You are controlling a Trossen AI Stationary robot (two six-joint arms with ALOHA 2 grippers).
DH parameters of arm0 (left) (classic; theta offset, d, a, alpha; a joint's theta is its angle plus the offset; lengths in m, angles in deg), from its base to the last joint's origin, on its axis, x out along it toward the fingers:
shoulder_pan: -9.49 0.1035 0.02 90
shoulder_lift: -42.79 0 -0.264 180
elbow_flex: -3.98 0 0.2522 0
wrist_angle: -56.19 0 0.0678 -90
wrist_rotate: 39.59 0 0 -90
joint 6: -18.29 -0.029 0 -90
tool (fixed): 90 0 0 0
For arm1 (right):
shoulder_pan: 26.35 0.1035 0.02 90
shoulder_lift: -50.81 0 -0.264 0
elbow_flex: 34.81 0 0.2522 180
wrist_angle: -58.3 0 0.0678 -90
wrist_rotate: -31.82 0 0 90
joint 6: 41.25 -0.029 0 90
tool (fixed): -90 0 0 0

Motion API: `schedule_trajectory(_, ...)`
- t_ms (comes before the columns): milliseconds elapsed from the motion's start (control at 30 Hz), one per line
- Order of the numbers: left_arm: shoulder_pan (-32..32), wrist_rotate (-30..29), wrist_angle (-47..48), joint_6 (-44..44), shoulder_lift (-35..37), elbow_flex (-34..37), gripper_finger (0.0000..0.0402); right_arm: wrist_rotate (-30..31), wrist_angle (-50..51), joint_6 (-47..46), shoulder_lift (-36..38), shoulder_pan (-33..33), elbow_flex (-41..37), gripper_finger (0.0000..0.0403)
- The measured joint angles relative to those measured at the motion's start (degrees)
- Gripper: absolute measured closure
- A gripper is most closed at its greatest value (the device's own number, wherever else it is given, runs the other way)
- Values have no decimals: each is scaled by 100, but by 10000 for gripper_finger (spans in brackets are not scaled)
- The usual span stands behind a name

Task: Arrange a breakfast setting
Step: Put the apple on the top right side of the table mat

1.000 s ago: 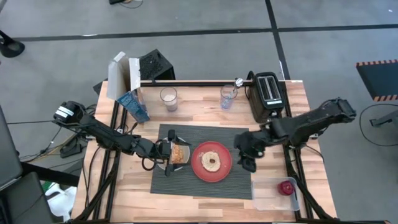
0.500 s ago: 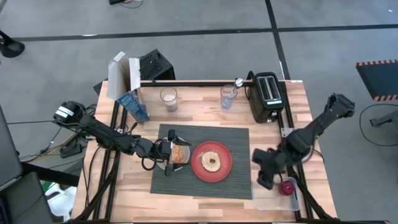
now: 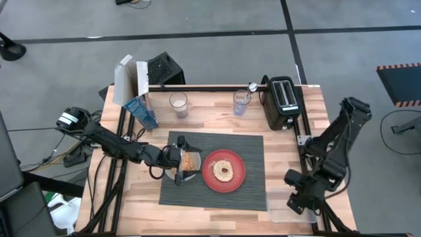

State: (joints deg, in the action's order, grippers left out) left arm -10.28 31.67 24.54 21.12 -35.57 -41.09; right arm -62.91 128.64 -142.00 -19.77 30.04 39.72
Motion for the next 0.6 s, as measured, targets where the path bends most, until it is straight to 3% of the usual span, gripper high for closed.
schedule_trajectory(233, 2, -2, -123, 0, 0, 0, 38, -7, 398, -654, -1, 433, 0, 141)
schedule_trajectory(600, 2, -2, -122, 0, 0, 0, 38, 65, 976, -906, -212, 619, -15, 24)
